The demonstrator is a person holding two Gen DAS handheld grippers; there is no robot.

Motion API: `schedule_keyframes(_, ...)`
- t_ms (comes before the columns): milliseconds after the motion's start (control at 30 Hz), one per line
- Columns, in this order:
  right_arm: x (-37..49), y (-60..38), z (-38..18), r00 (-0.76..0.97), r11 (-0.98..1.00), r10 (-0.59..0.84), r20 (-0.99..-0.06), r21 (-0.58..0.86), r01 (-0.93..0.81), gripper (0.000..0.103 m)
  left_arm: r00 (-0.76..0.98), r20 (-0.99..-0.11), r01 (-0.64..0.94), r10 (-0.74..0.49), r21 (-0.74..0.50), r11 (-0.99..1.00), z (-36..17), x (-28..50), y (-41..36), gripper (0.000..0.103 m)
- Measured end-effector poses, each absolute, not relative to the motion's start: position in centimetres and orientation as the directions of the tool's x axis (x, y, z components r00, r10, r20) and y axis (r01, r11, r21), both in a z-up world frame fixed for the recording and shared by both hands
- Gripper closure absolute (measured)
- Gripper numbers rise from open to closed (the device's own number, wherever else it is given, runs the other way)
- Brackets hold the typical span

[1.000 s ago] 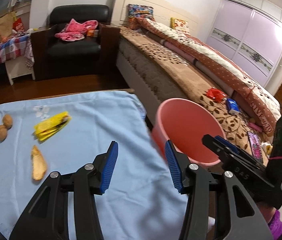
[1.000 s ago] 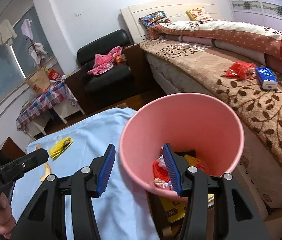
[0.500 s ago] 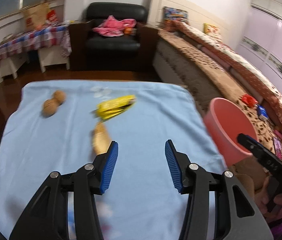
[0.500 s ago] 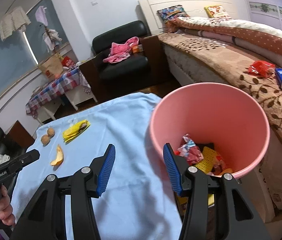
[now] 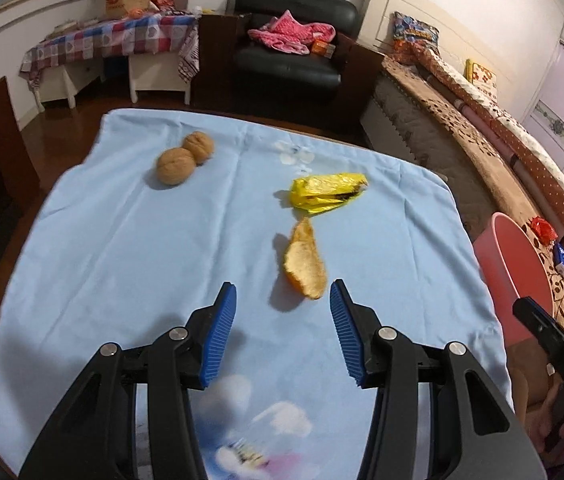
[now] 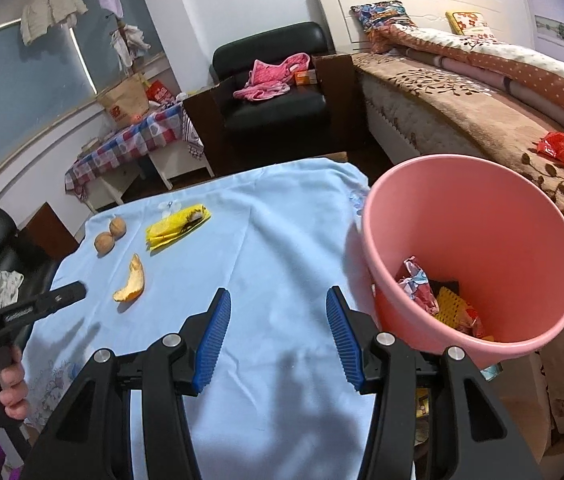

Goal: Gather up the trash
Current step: 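Move both open tools back over the table, then grasp the long bread crust with the left tool, then grasp the yellow wrapper with the right tool while the left tool holds the crust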

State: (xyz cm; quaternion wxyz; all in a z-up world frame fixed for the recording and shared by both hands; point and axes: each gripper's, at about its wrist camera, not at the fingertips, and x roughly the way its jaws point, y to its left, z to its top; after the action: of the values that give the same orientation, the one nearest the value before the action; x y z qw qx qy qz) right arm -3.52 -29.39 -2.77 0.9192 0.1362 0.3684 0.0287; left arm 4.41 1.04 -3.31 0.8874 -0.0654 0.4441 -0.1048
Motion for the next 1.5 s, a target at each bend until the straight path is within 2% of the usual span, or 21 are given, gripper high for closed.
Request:
schedule_keyframes(400, -1.5, -27.8, -3.3, 0.701, 0.971, 0.154, -0.696, 0.236, 0.022, 0.054, 0.548, -0.809, 0.062, -0.215, -0.217, 0.974, -6.6, 7.2, -1.0, 0.057)
schedule_keyframes(433, -1.3, -27.5, -3.3, 0.7, 0.972, 0.157, -0.696, 0.234, 0.015, 0.054, 0.548, -0.809, 0.059, -0.212, -0.216, 0.975, -6.7, 7.2, -1.0, 0.061)
schedule_keyframes(500, -0.7, -26.9, -3.4, 0.697, 0.974, 0.165, -0.698, 0.228, -0.002, 0.054, 0.538, -0.815, 0.057, -0.216, -0.22, 0.974, -7.1, 7.4, -0.8, 0.077)
schedule_keyframes(600, 0.3, -25.9, -3.6, 0.687, 0.972, 0.185, -0.702, 0.232, -0.026, 0.054, 0.536, -0.815, 0.067, -0.221, -0.219, 0.973, -7.2, 7.5, -0.6, 0.096)
schedule_keyframes(633, 0.6, -25.6, -3.6, 0.684, 0.971, 0.192, -0.703, 0.235, -0.032, 0.054, 0.539, -0.811, 0.076, -0.226, -0.221, 0.972, -7.2, 7.4, -0.5, 0.097)
schedule_keyframes(967, 6.6, -21.9, -3.8, 0.633, 0.932, 0.349, -0.691, 0.326, -0.159, 0.053, 0.566, -0.784, 0.073, -0.255, -0.261, 0.963, -5.8, 7.1, 1.9, 0.099)
schedule_keyframes(1033, 7.8, -20.8, -3.6, 0.618, 0.924, 0.381, -0.688, 0.314, -0.219, 0.049, 0.566, -0.781, 0.075, -0.263, -0.269, 0.96, -5.6, 7.0, 2.5, 0.099)
schedule_keyframes(1233, 11.5, -15.9, -2.9, 0.576, 0.879, 0.382, -0.722, 0.093, -0.467, 0.038, 0.55, -0.784, 0.081, -0.288, -0.294, 0.952, -5.7, 7.1, 3.3, 0.099)
schedule_keyframes(1367, 13.3, -13.2, -3.5, 0.556, 0.807, 0.345, -0.757, -0.063, -0.587, 0.037, 0.534, -0.79, 0.087, -0.301, -0.303, 0.949, -6.0, 7.3, 3.5, 0.099)
schedule_keyframes(1500, 14.8, -11.7, -4.6, 0.535, 0.756, 0.319, -0.782, -0.131, -0.642, 0.037, 0.515, -0.798, 0.087, -0.314, -0.316, 0.945, -6.4, 7.5, 3.8, 0.099)
